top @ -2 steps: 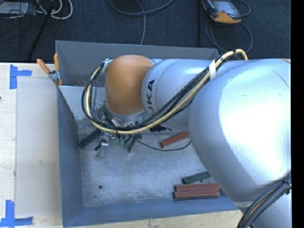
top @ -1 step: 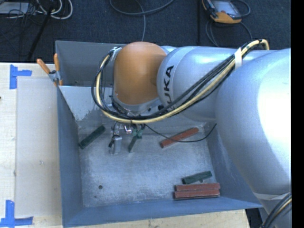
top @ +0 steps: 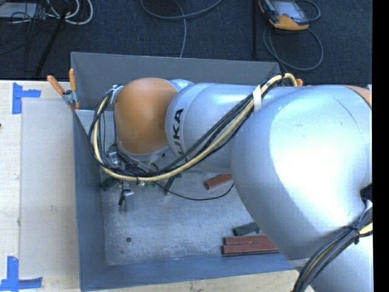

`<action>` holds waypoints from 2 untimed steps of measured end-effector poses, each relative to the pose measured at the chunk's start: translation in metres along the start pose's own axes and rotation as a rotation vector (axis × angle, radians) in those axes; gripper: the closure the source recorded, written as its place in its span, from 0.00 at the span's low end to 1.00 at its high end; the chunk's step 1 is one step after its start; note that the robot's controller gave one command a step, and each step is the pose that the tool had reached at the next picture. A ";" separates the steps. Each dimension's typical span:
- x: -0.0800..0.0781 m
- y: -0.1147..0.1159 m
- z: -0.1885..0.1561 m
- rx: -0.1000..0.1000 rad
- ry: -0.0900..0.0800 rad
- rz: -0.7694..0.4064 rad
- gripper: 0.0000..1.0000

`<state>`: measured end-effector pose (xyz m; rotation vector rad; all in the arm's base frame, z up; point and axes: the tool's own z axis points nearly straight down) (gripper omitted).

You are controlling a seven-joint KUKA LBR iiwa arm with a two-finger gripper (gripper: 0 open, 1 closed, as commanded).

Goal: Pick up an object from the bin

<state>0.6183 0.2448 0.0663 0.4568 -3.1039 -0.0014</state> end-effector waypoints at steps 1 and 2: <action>-0.002 -0.002 -0.004 0.000 -0.005 0.006 1.00; 0.005 -0.016 -0.177 0.002 -0.015 -0.081 1.00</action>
Offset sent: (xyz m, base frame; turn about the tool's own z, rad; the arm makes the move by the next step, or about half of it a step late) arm 0.0000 0.0000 0.0000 0.0000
